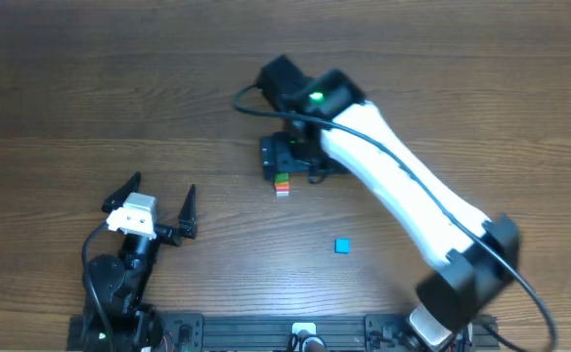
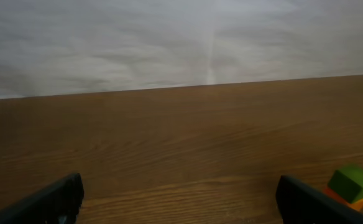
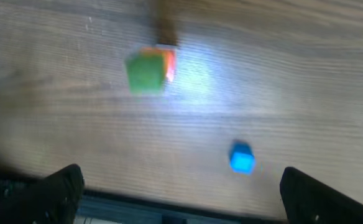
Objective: Stack Cubes
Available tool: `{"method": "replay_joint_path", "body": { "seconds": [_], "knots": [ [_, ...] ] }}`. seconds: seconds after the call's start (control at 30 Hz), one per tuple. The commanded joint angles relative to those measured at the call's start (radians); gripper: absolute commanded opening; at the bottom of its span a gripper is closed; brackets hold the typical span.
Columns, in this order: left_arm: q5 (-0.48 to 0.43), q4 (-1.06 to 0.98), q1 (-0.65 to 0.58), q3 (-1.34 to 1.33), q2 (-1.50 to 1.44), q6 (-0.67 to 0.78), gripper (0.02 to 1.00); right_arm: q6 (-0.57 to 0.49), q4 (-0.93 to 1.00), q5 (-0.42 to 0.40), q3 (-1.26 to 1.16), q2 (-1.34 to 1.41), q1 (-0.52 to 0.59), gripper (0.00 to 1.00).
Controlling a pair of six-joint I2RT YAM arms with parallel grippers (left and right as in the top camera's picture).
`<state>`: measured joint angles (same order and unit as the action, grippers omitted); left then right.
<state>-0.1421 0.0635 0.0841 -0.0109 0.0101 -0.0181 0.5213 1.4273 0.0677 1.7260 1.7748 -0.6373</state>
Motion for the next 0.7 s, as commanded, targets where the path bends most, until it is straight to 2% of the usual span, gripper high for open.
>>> {"method": "replay_joint_path", "body": {
  "seconds": [0.03, 0.23, 0.4, 0.7],
  "knots": [
    [0.005, 0.001, 0.005, 0.005, -0.005, 0.018, 0.998, -0.033, 0.066, -0.067, -0.066, -0.119, 0.037, 0.993],
    [0.005, 0.001, 0.005, 0.005, -0.005, 0.018, 1.000, -0.003, -0.005, -0.080, -0.338, -0.250, 0.047, 0.991],
    [0.005, 0.001, 0.005, 0.005, -0.005, 0.018, 1.000, 0.026, -0.154, -0.025, -0.561, -0.320, 0.045, 0.993],
    [0.005, 0.001, 0.005, 0.005, -0.005, 0.018, 1.000, 0.097, -0.415, -0.023, -0.859, -0.331, 0.031, 0.993]
  ]
}}
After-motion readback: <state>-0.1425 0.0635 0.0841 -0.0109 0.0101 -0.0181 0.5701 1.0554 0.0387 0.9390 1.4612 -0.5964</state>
